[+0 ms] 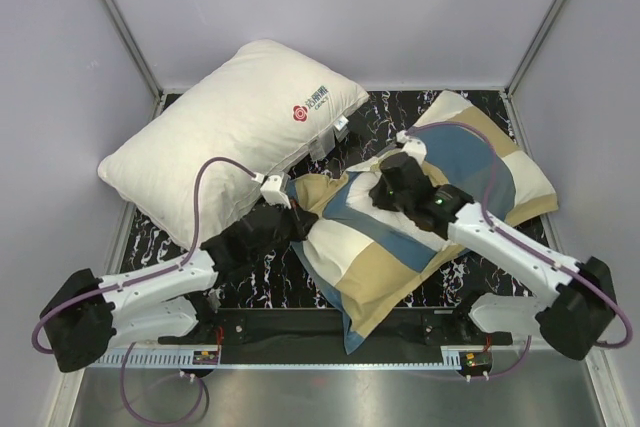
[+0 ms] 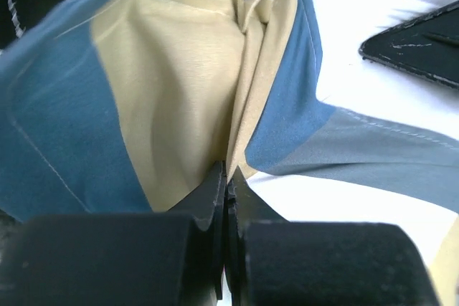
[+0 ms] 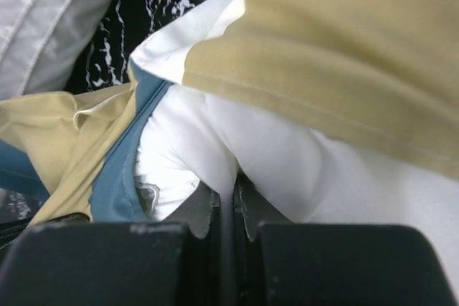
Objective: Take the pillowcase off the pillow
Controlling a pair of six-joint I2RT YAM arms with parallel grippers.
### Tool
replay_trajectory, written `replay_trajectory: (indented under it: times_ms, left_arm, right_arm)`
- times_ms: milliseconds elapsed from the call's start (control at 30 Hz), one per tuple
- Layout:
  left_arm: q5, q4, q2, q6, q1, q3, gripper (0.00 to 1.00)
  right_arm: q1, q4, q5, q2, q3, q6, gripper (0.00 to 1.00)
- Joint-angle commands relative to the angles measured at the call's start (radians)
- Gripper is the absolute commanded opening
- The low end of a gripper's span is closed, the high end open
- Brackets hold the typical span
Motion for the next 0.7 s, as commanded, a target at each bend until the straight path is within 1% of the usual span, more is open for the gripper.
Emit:
replay_trajectory:
  times_ms: [0, 33, 133, 333, 533, 667]
  left_arm:
    - [-0.168, -0.331, -0.082, 0.077, 0.028, -0.039, 0.0]
    - [-0.171, -0.342, -0.096, 0.082, 0.037, -0.035, 0.0]
    - [-0.176, -0.367, -0.13, 0.093, 0.068, -0.027, 0.0]
    - [-0.168, -0.41, -0.164, 0.111, 0.133, -0.041, 0.0]
    - [-0.162, -0.443, -0.218, 0.123, 0.174, -0.068, 0.0]
    - [-0.161, -0.439, -0.209, 0.127, 0.196, -0.079, 0.0]
  right_arm:
    - [-0.17, -0.112, 0.254, -0.152, 0.019, -0.11, 0.0]
    - [-0.198, -0.123, 0.26, -0.18, 0.023, -0.121, 0.0]
    - [-0.226, -0.161, 0.271, -0.212, 0.037, -0.149, 0.0]
    - [-0.295, -0.175, 0.256, -0.278, -0.009, -0.161, 0.0]
    - [-0.377, -0.172, 0.219, -0.312, -0.035, -0.189, 0.0]
    - [-0.407, -0.171, 0.205, -0.309, -0.027, -0.201, 0.0]
